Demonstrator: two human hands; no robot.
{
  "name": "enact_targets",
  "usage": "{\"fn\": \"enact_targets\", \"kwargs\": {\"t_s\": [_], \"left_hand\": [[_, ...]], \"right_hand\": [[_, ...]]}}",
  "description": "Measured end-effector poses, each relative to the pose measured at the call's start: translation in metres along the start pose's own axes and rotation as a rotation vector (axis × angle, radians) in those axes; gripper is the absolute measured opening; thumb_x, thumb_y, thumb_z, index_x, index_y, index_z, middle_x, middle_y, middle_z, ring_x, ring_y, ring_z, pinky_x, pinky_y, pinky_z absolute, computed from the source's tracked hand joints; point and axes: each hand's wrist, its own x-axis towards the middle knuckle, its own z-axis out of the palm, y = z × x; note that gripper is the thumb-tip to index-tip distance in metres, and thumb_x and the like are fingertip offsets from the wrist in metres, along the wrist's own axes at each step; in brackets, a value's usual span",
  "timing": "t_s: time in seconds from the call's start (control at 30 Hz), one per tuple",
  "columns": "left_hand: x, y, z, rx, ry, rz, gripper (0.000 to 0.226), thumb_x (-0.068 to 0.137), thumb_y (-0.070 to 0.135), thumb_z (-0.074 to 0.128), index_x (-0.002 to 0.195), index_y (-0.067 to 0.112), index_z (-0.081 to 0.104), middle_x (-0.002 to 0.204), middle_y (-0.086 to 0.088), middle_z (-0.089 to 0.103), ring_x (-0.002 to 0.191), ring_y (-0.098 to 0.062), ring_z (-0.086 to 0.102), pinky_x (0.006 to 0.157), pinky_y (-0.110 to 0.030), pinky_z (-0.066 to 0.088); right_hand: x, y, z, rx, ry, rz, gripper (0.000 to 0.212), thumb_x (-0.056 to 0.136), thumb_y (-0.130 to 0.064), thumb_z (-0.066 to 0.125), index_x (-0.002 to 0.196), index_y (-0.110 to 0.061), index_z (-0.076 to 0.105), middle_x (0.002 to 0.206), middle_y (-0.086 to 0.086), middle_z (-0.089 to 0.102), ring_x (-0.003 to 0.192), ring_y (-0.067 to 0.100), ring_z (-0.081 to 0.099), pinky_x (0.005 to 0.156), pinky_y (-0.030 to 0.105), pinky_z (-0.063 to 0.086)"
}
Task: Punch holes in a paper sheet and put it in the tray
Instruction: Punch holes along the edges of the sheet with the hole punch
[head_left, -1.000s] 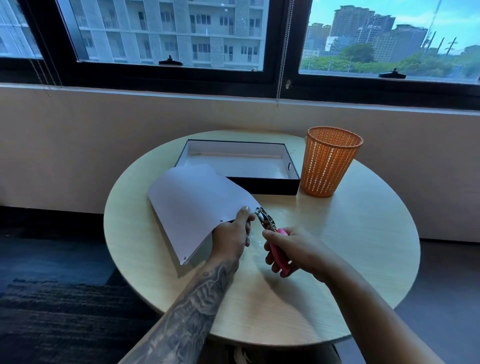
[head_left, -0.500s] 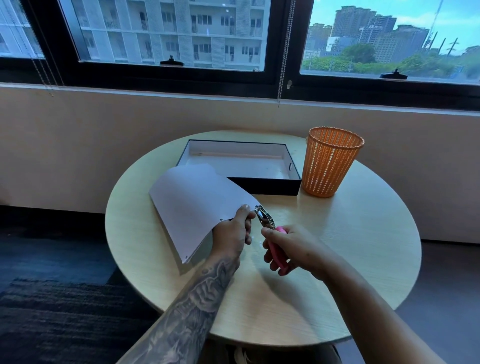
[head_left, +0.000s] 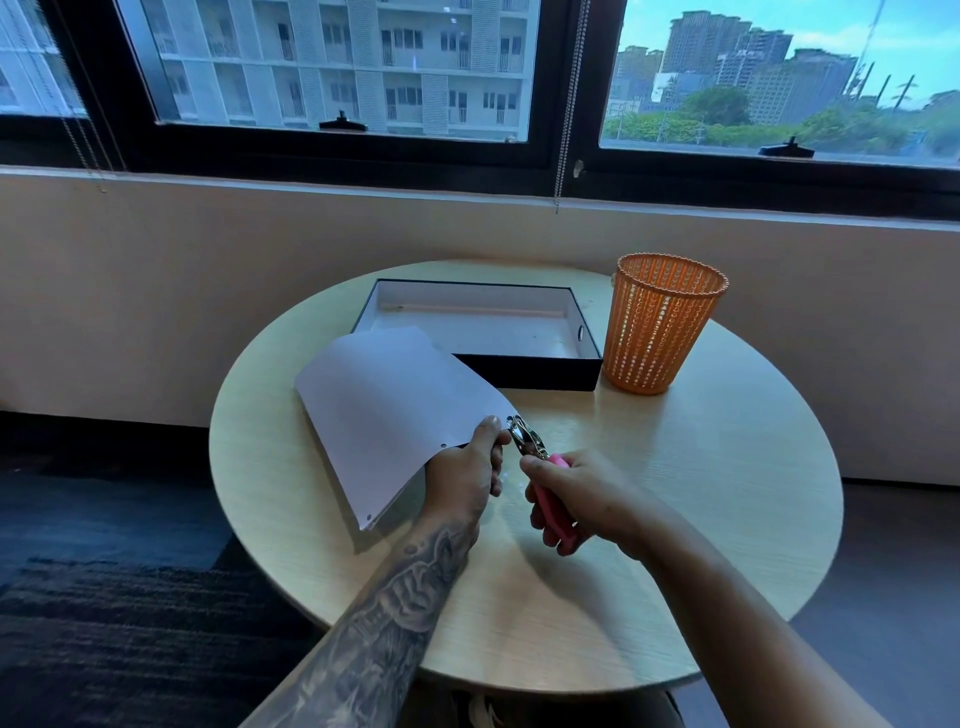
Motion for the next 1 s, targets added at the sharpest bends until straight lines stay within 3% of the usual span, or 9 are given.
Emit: {"fn": "enact_targets", "kwargs": {"t_s": [0.37, 0.77, 1.0], "left_hand": [[0.004, -0.007, -0.002, 0.039, 0.004, -0.007, 0.036, 0.095, 0.031, 0.062, 0.068, 0.01, 0.073, 0.049, 0.006, 0.046, 0.041, -0.011, 0.038, 0.054, -0.031, 0.035], [0.013, -0.017, -0.004, 0.3, -0.041, -0.069, 0.037, 0.093, 0.041, 0.058, 0.069, 0.017, 0.072, 0.057, 0.001, 0.054, 0.042, -0.019, 0.043, 0.05, -0.025, 0.036], [0.021, -0.019, -0.002, 0.321, -0.055, -0.074, 0.037, 0.095, 0.039, 0.056, 0.068, 0.018, 0.071, 0.057, 0.001, 0.054, 0.039, -0.017, 0.049, 0.059, -0.032, 0.042]], "right_hand": [[0.0, -0.001, 0.002, -0.022, 0.014, 0.036, 0.039, 0.101, -0.038, 0.053, 0.085, -0.004, 0.06, 0.068, 0.016, 0.063, 0.048, 0.026, 0.057, 0.048, 0.031, 0.047], [0.015, 0.003, 0.0, -0.241, 0.072, 0.169, 0.034, 0.097, -0.033, 0.052, 0.081, -0.004, 0.055, 0.06, 0.016, 0.057, 0.04, 0.023, 0.048, 0.042, 0.027, 0.044], [0.015, 0.0, 0.001, -0.319, 0.097, 0.172, 0.033, 0.1, -0.034, 0.048, 0.075, -0.012, 0.049, 0.059, 0.013, 0.052, 0.043, 0.022, 0.045, 0.043, 0.026, 0.041]]}}
